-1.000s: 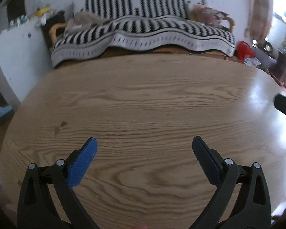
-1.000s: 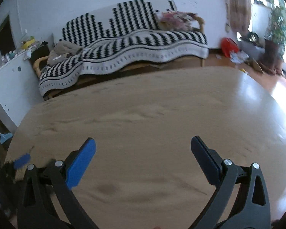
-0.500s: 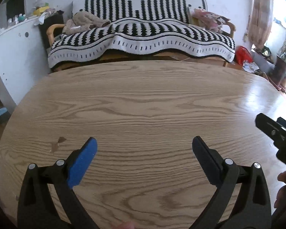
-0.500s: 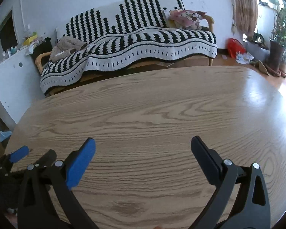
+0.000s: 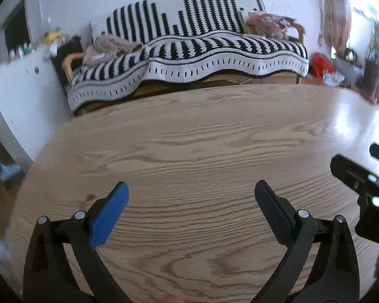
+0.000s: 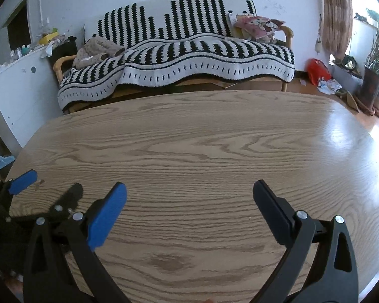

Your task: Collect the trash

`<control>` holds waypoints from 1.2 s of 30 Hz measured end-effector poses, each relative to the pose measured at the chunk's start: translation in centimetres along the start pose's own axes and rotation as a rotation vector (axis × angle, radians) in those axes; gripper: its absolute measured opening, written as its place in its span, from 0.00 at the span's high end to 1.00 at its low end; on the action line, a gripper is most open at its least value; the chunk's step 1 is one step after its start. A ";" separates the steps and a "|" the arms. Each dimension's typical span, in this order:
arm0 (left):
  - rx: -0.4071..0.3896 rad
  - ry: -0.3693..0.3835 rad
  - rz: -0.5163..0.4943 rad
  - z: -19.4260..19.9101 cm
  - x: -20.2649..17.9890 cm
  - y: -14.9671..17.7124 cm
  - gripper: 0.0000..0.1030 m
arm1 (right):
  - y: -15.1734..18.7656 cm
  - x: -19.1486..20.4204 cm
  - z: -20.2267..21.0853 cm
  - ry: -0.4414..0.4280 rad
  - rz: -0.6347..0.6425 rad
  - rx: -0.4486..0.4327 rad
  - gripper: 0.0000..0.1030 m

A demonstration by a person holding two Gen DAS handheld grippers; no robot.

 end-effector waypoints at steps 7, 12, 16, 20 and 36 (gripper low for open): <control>0.039 0.026 0.026 -0.4 0.1 0.2 0.06 | 0.4 -0.1 0.1 0.070 0.033 -0.009 0.06; 0.043 0.024 0.050 -0.5 0.8 0.2 0.06 | 0.0 -2.0 0.2 0.079 -0.053 -0.014 0.06; 0.052 0.022 0.056 -0.7 1.2 0.3 0.06 | 0.0 -2.5 0.2 0.069 -0.087 -0.003 0.06; 0.056 0.027 0.065 -0.7 1.4 0.3 0.06 | 0.0 -2.4 0.1 0.063 -0.094 0.004 0.06; 0.081 0.045 0.142 -1.1 3.6 0.7 0.06 | 0.1 -2.1 -0.7 0.062 -0.102 0.031 0.06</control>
Point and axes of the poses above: each gripper's, at about its wrist camera, not at the fingertips, and z roughly against the way its jaws point, x to its left, y to its underside, the point moved 3 cm from there along -z, roughly the way its jaws point, and after that the axes turned 10 degrees about y, right-handed, at the moved point
